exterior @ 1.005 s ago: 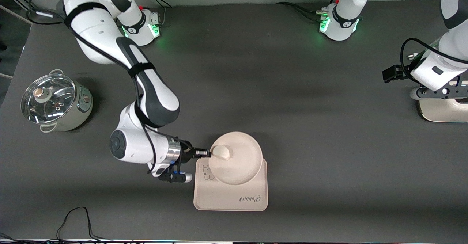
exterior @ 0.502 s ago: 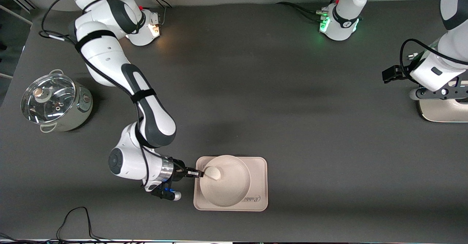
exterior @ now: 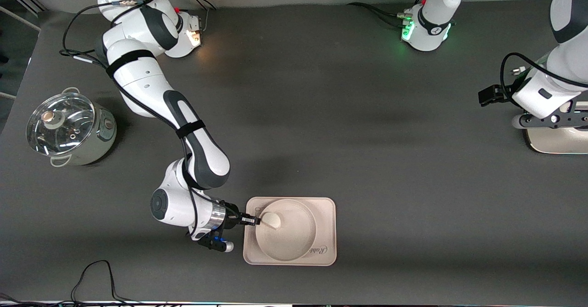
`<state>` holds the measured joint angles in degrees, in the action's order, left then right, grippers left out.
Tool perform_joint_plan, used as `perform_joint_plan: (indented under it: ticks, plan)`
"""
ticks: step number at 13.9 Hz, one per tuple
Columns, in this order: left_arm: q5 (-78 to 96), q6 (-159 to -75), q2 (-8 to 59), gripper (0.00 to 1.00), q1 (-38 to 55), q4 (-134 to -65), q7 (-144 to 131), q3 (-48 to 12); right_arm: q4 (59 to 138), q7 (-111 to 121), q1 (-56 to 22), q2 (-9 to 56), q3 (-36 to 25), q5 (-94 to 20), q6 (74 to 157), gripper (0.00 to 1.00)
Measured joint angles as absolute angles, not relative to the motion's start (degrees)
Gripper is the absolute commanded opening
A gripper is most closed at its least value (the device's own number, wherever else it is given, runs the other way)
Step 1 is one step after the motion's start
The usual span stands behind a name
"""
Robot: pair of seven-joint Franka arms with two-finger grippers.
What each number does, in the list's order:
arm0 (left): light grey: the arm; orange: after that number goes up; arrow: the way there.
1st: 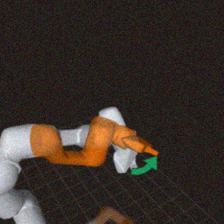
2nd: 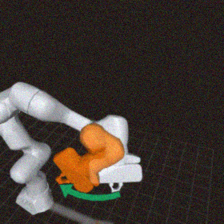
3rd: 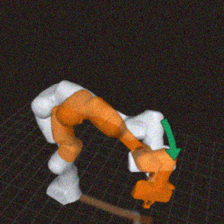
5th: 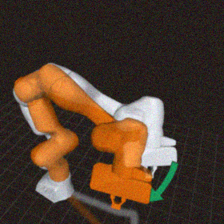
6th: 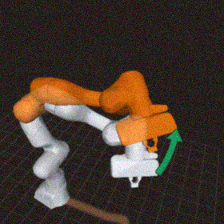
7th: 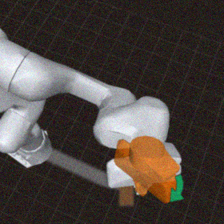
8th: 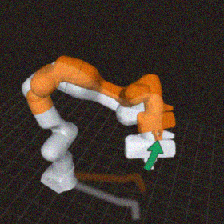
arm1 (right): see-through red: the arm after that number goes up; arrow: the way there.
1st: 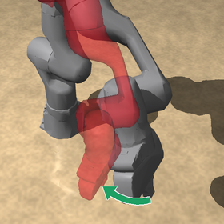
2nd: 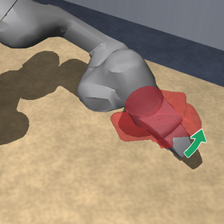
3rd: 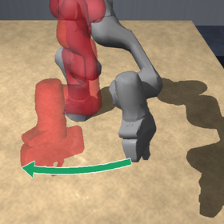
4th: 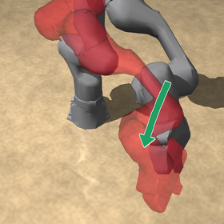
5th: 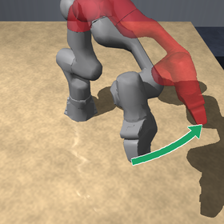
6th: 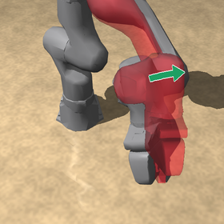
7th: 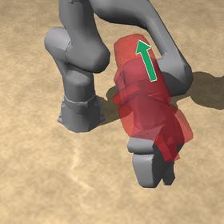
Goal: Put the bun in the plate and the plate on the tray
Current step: 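Open the right gripper and release the plate on the tray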
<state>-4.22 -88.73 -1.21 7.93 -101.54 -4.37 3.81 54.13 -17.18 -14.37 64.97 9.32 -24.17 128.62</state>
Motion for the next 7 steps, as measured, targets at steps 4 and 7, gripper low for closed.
perform_joint_plan:
  ticks: [4,7]
  plan:
    - [-4.22,-88.73,-1.21,1.0,7.93,-101.55,-4.37,3.81,53.85,-17.17,-14.38,64.95,9.39,-24.13,128.56,0.73]
    - [-4.22,-88.73,-1.2,1.0,7.93,-101.55,-4.37,3.81,52.39,-17.16,-14.39,64.24,9.39,-18.92,126.88,1.0]
